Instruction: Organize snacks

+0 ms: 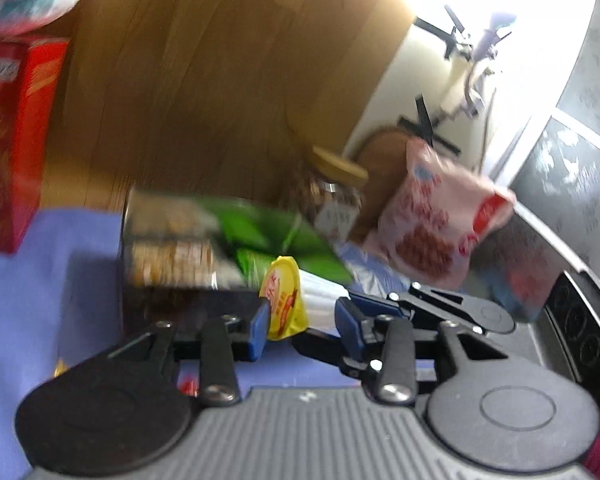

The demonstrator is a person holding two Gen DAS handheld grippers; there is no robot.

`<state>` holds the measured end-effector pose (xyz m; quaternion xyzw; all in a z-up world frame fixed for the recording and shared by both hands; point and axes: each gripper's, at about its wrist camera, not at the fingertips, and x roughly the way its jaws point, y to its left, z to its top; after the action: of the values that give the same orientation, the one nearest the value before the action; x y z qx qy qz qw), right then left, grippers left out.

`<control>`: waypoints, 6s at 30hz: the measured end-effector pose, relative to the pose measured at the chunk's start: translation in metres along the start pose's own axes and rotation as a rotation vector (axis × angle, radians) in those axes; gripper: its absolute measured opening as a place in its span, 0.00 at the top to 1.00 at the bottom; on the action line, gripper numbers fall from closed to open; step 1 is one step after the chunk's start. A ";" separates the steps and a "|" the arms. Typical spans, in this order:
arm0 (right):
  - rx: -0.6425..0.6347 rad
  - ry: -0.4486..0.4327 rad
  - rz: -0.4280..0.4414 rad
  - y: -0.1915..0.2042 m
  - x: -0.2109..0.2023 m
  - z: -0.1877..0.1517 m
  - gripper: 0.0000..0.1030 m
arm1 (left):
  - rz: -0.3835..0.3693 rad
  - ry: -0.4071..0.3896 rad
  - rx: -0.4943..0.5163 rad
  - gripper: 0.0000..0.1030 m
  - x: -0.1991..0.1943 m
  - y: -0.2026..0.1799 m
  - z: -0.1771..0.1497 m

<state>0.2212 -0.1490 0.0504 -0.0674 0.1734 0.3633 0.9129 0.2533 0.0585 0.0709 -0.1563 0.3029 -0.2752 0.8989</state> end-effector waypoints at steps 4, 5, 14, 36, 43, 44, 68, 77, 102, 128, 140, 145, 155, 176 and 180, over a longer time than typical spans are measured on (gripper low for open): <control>-0.011 0.007 -0.074 -0.026 0.021 0.011 0.59 | -0.011 -0.007 -0.010 0.64 0.034 0.007 0.021; -0.011 0.015 -0.092 -0.032 0.026 0.011 0.58 | -0.008 -0.008 -0.015 0.64 0.042 0.008 0.024; 0.001 -0.009 -0.141 -0.036 0.026 0.004 0.57 | 0.042 -0.025 -0.018 0.64 0.044 0.009 0.022; 0.547 0.242 0.212 0.010 -0.009 -0.071 0.56 | 0.080 0.077 -0.326 0.64 -0.048 0.054 -0.120; 0.568 0.255 0.212 0.021 -0.028 -0.077 0.68 | 0.013 0.116 -0.327 0.77 -0.052 0.033 -0.136; 0.567 0.251 0.211 0.022 -0.033 -0.079 0.68 | 0.004 0.120 -0.330 0.77 -0.053 0.030 -0.138; 0.891 0.131 0.357 -0.001 -0.106 -0.128 0.42 | -0.263 0.118 -0.389 0.91 -0.071 -0.005 -0.134; 0.818 0.149 0.329 0.007 -0.106 -0.121 0.42 | -0.204 0.201 -0.383 0.89 -0.052 0.002 -0.149; 0.848 0.146 0.352 0.004 -0.105 -0.121 0.77 | -0.212 0.176 -0.405 0.88 -0.054 0.013 -0.148; 0.580 0.010 0.172 -0.060 -0.025 -0.021 0.77 | -0.062 0.015 -0.194 0.84 0.001 0.013 0.011; 0.489 0.003 0.007 -0.100 0.024 -0.008 0.73 | -0.017 0.030 -0.194 0.83 0.083 0.037 0.058; 0.371 -0.032 -0.154 -0.093 0.021 -0.009 0.46 | 0.066 0.027 -0.169 0.72 0.091 0.036 0.051; 0.451 -0.081 -0.077 -0.074 -0.033 -0.019 0.47 | 0.113 -0.047 -0.113 0.65 -0.003 0.032 0.023; 0.493 0.277 0.191 0.043 0.051 -0.034 0.58 | 0.257 0.093 -0.347 0.73 -0.049 0.112 -0.069; 0.415 0.290 0.193 0.055 0.029 -0.036 0.66 | 0.227 0.110 -0.328 0.74 -0.062 0.087 -0.090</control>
<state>0.1938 -0.0997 0.0068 0.0865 0.3786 0.3918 0.8341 0.1905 0.1543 -0.0092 -0.2500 0.4080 -0.1273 0.8688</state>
